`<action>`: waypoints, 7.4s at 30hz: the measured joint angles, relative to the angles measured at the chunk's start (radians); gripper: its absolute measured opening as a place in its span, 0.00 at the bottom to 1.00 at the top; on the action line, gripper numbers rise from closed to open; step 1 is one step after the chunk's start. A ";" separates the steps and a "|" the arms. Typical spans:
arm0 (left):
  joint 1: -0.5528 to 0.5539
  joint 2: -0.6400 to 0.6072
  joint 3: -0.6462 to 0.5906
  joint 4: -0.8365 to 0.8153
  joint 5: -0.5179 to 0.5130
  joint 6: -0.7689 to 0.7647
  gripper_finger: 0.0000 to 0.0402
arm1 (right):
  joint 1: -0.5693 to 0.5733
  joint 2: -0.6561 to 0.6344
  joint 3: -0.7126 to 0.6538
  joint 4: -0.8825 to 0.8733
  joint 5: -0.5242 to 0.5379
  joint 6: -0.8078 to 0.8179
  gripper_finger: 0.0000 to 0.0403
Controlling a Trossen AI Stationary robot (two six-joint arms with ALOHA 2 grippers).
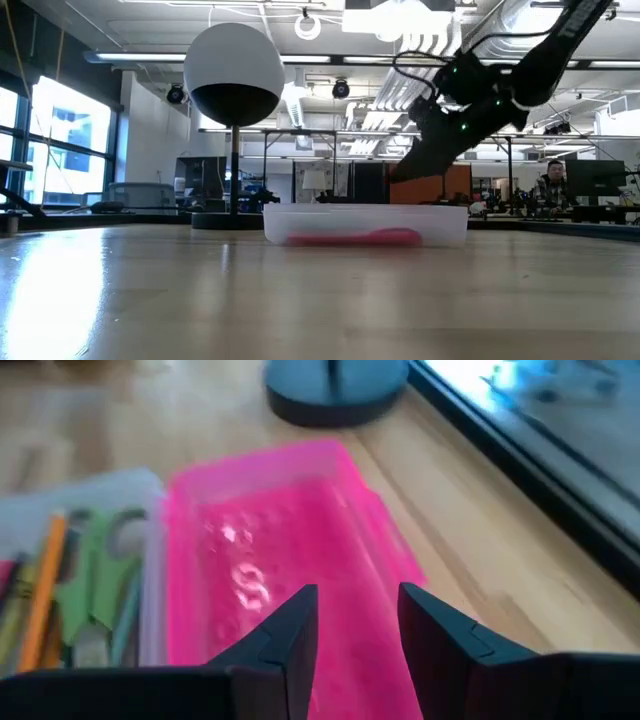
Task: Pick & place school supplies into a supply box
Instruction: Close the pink supply box
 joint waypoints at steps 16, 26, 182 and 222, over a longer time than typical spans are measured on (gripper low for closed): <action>0.007 0.009 -0.001 0.070 0.269 -0.150 0.52 | -0.085 0.172 0.097 -0.049 0.089 -0.085 0.29; 0.009 0.009 -0.001 0.071 0.184 -0.142 0.52 | -0.123 0.172 0.112 -0.156 0.086 -0.128 0.25; -0.137 0.464 -0.134 0.267 0.664 -0.350 0.52 | 0.958 -0.102 0.104 -1.059 1.025 1.118 0.00; -0.030 0.464 -0.435 0.638 0.710 -0.313 0.52 | 0.416 -0.268 -0.359 -0.201 0.532 0.810 0.00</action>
